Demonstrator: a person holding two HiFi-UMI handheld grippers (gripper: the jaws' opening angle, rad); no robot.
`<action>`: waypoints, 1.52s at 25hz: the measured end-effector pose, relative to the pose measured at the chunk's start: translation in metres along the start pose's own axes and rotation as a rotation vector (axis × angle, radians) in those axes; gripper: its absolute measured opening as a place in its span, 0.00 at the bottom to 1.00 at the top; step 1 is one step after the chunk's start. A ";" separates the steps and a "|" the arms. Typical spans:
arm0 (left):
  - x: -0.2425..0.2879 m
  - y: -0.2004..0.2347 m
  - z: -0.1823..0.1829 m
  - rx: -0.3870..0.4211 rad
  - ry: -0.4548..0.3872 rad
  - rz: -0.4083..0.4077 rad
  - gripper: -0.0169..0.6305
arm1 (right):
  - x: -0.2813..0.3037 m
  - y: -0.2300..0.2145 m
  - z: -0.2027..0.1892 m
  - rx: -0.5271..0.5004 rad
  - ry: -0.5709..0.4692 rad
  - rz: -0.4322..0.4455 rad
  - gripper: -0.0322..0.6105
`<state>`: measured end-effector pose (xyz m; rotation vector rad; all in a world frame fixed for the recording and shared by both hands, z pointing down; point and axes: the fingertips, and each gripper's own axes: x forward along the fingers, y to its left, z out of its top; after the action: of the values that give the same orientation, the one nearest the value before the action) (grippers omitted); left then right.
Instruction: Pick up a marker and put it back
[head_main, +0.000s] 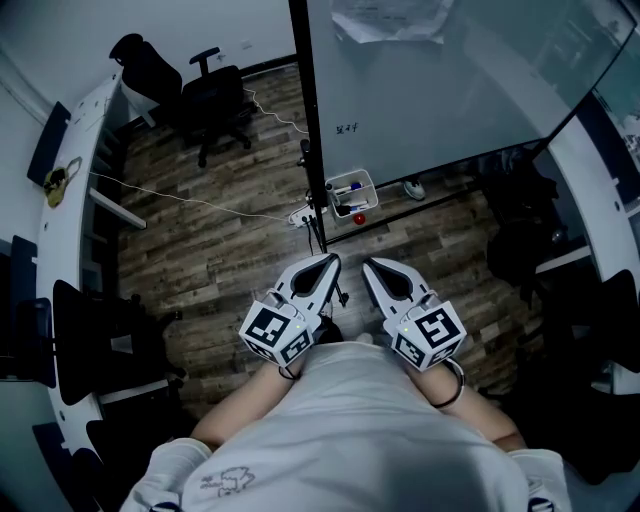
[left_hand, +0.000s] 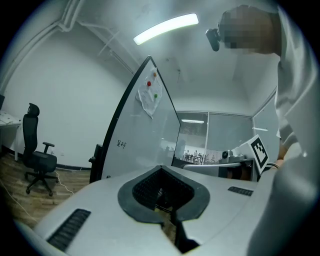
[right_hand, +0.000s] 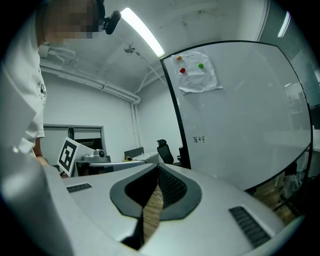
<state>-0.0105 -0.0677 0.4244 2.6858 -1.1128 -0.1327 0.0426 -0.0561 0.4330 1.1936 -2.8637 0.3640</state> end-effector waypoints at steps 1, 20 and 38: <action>0.003 0.004 0.001 -0.001 0.002 -0.002 0.04 | 0.004 -0.003 0.002 0.004 0.000 -0.006 0.07; 0.059 0.108 -0.008 0.014 0.102 -0.061 0.04 | 0.113 -0.060 0.009 -0.011 0.015 -0.071 0.07; 0.083 0.169 -0.038 0.022 0.207 -0.219 0.04 | 0.172 -0.101 -0.033 -0.064 0.131 -0.274 0.11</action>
<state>-0.0607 -0.2354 0.5036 2.7576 -0.7638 0.1188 -0.0102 -0.2380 0.5037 1.4649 -2.5376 0.3254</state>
